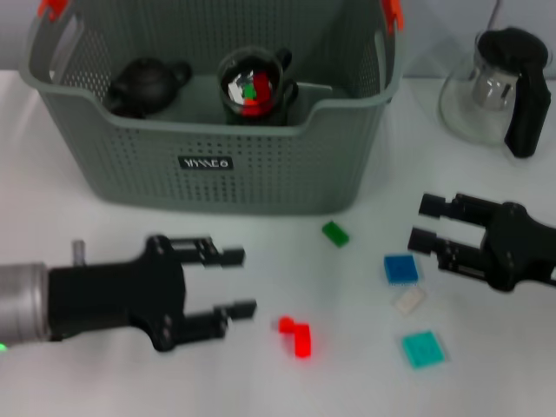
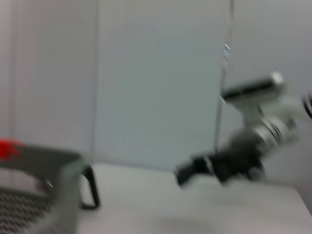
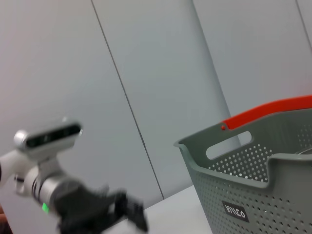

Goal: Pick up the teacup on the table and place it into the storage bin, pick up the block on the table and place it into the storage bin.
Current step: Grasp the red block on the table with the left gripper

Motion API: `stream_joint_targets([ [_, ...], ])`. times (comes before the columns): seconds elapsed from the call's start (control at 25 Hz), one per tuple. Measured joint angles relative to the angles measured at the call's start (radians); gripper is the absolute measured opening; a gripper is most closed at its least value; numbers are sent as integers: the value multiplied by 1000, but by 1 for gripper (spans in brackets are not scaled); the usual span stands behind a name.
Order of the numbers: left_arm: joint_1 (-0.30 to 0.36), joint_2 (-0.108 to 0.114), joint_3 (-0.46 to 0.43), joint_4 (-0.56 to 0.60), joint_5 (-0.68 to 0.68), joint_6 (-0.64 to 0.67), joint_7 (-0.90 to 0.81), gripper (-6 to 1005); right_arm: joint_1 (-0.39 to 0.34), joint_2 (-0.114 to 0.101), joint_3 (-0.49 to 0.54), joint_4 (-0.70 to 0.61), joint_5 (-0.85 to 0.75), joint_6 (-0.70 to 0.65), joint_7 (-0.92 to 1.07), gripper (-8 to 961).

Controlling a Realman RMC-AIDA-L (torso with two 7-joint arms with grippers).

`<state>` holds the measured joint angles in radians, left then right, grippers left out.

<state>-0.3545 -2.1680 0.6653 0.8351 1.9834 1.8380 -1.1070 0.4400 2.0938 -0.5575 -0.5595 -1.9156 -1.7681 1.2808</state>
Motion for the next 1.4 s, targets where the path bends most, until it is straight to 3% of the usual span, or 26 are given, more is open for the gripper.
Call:
stream_joint_targets([
  [0.12, 7, -4, 26, -94, 70, -41, 124, 567, -3, -1, 0, 2, 0, 10, 0, 666],
  [0.36, -56, -3, 130, -232, 129, -250, 146, 566, -10, -1, -1, 2, -1, 15, 1, 666],
  [0.8, -111, -7, 159, -280, 123, -424, 162, 565, -15, -1, -1, 3, -3, 11, 1, 666],
  [1.0, -128, -8, 159, -334, 108, -485, 268, 449, -15, -1, -1, 2, -3, 12, 0, 666],
  [1.4, -136, -10, 180, -377, 76, -534, 321, 410, -14, -3, -1, 1, 1, 14, 0, 665],
])
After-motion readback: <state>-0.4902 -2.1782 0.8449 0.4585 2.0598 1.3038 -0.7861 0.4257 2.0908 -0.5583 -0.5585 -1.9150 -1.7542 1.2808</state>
